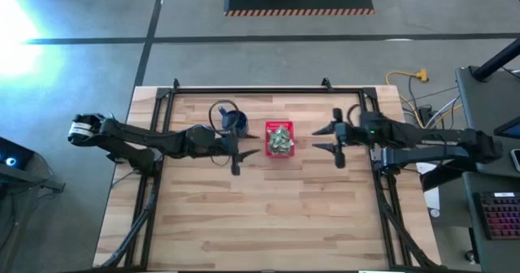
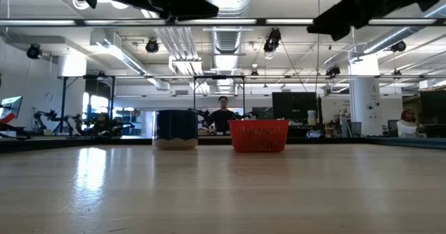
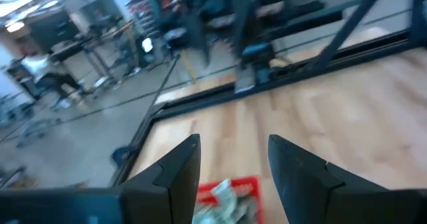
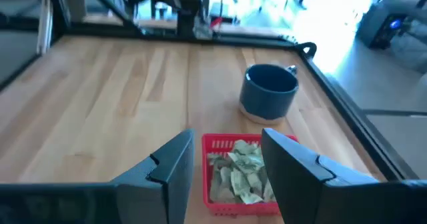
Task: Pick and place items into bin
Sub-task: Return to Home Position
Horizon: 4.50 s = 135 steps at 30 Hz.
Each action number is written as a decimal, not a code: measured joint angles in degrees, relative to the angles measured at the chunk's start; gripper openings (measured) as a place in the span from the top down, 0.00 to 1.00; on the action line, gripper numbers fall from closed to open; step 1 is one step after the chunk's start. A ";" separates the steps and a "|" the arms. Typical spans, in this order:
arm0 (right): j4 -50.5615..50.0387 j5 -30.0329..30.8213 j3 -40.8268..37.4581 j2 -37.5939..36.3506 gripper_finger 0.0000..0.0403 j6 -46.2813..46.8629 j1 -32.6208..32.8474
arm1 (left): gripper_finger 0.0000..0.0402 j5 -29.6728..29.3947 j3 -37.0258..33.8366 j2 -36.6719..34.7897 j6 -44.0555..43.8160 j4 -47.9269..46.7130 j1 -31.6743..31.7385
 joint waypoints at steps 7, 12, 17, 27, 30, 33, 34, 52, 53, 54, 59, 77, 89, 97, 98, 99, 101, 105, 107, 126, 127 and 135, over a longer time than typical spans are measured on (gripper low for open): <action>1.14 -0.13 -8.54 -15.26 0.60 1.53 -0.02 | 0.60 0.00 -5.51 -6.28 -1.25 -0.75 4.38; 1.54 -0.13 -11.75 -21.59 0.60 2.21 -0.02 | 0.60 0.05 -15.01 -19.77 -3.76 -0.91 4.50; 6.77 -0.21 -14.46 -24.42 0.61 0.77 -0.02 | 0.60 0.46 -25.65 -31.87 -7.85 3.85 3.42; 15.91 -3.78 -22.13 -24.56 0.61 2.52 -0.01 | 0.60 1.51 -39.88 -47.30 -9.12 8.55 2.69; 18.45 -3.82 -24.22 -24.59 0.62 3.97 -0.02 | 0.60 1.52 -42.00 -50.82 -8.44 8.37 2.69; 20.59 -3.83 -25.74 -24.59 0.63 4.55 -0.02 | 0.60 1.52 -43.54 -54.65 -7.80 7.57 2.69; 21.09 -3.82 -26.16 -24.59 0.63 4.81 -0.02 | 0.60 1.53 -43.56 -55.59 -7.79 6.32 2.69; 28.15 -7.63 -32.38 -24.60 0.64 5.53 1.19 | 0.60 1.55 -43.65 -61.32 -9.37 -1.56 2.69; 28.52 -7.64 -32.38 -24.59 0.64 5.53 1.78 | 0.60 1.57 -43.65 -61.19 -9.37 -1.56 2.69; 28.97 -7.64 -32.38 -24.60 0.64 5.48 2.52 | 0.60 1.55 -43.65 -61.11 -9.37 -1.54 2.69; 30.27 -7.65 -32.38 -25.60 0.63 0.92 7.99 | 0.60 1.57 -43.69 -61.64 -9.39 -1.53 2.69; 24.45 -4.44 -32.35 -38.26 0.65 -0.89 10.19 | 0.60 1.70 -43.78 -69.67 -9.32 -4.39 2.69; 19.75 -4.59 -32.33 -44.12 0.66 -1.04 10.21 | 0.60 1.68 -43.21 -70.91 -9.28 -7.61 2.69; 17.36 -4.59 -32.31 -44.59 0.65 -1.27 10.20 | 0.60 1.64 -43.08 -70.99 -9.37 -7.62 2.67; 17.09 -4.59 -32.31 -44.58 0.65 -1.26 10.21 | 0.60 1.64 -43.05 -70.97 -9.37 -7.60 2.67; 16.95 -4.59 -32.33 -44.56 0.66 -1.26 10.20 | 0.60 1.64 -43.03 -70.94 -9.35 -7.60 2.67; 15.95 -4.59 -32.31 -44.59 0.66 -0.99 10.21 | 0.60 1.64 -43.02 -70.95 -9.34 -7.66 2.67; 12.63 -4.59 -32.33 -44.55 0.67 -0.08 10.21 | 0.60 1.55 -43.58 -70.64 -9.30 -9.90 2.67; 12.10 -4.59 -32.31 -44.50 0.67 0.24 10.21 | 0.60 1.53 -43.58 -70.66 -9.30 -11.99 2.67; 10.10 -4.57 -32.31 -42.76 0.67 2.67 10.21 | 0.60 1.56 -43.67 -67.08 -10.87 -15.05 2.67; 10.12 -4.57 -32.31 -42.58 0.67 2.67 10.21 | 0.60 1.56 -43.68 -66.70 -10.87 -15.07 2.67; 10.12 -4.57 -32.31 -42.18 0.68 2.56 10.21 | 0.60 1.57 -43.71 -63.98 -10.85 -15.04 2.67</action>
